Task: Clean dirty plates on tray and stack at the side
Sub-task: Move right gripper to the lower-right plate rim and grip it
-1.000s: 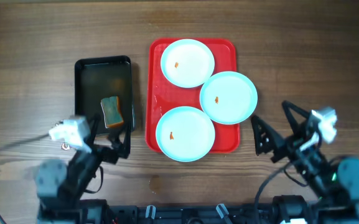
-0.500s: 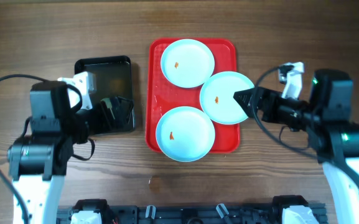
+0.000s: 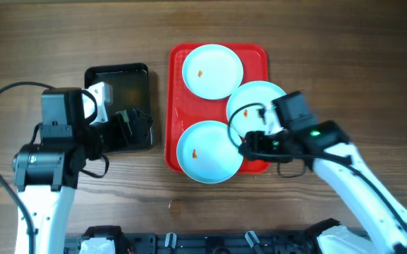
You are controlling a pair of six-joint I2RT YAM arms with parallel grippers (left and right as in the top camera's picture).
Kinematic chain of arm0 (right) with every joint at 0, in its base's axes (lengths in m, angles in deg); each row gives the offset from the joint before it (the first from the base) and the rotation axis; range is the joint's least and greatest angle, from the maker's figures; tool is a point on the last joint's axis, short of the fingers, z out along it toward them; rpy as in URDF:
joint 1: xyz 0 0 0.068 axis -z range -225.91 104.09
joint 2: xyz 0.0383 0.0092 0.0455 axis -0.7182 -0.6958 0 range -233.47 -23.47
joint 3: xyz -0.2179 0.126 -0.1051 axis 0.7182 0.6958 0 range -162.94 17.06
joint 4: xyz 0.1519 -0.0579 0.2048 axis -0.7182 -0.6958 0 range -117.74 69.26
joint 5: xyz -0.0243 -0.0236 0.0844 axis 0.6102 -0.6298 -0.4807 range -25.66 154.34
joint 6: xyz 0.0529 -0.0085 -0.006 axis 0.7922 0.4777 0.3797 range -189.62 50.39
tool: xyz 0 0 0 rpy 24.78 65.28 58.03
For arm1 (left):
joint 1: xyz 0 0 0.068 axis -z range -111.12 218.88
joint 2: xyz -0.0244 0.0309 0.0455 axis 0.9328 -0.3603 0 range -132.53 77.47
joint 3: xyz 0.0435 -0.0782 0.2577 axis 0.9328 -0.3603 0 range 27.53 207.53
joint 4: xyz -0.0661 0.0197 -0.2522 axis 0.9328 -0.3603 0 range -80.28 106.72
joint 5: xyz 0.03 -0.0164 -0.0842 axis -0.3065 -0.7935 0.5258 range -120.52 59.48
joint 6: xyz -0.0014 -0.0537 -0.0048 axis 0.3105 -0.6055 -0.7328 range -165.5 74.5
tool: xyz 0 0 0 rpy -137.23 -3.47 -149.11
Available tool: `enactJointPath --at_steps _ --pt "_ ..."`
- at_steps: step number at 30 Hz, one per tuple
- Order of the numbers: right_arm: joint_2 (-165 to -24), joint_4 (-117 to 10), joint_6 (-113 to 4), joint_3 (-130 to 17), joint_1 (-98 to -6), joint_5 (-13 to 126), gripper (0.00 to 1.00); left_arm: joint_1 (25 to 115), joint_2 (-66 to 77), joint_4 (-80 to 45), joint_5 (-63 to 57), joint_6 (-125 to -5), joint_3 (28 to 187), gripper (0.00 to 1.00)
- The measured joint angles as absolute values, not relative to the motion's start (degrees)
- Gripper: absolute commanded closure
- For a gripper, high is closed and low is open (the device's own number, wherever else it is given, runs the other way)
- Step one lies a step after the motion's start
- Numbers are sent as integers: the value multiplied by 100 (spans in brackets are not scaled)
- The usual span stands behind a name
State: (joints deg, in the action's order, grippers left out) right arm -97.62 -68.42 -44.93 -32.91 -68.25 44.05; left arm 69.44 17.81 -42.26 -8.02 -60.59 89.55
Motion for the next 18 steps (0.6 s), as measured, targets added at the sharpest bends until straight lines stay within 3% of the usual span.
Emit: enactJointPath --at_steps 7,12,18 --pt "-10822 -5758 -4359 -3025 -7228 5180 56 6944 2275 -4309 -1241 -6057 8955 0" --pt "-11416 -5389 -4289 -3018 -7228 5377 84 6944 2358 -4377 -1497 -6057 8955 0" --pt "-11558 -5030 -4263 -2999 -7228 5434 94 6944 2358 -4442 -1717 -6057 8955 4"
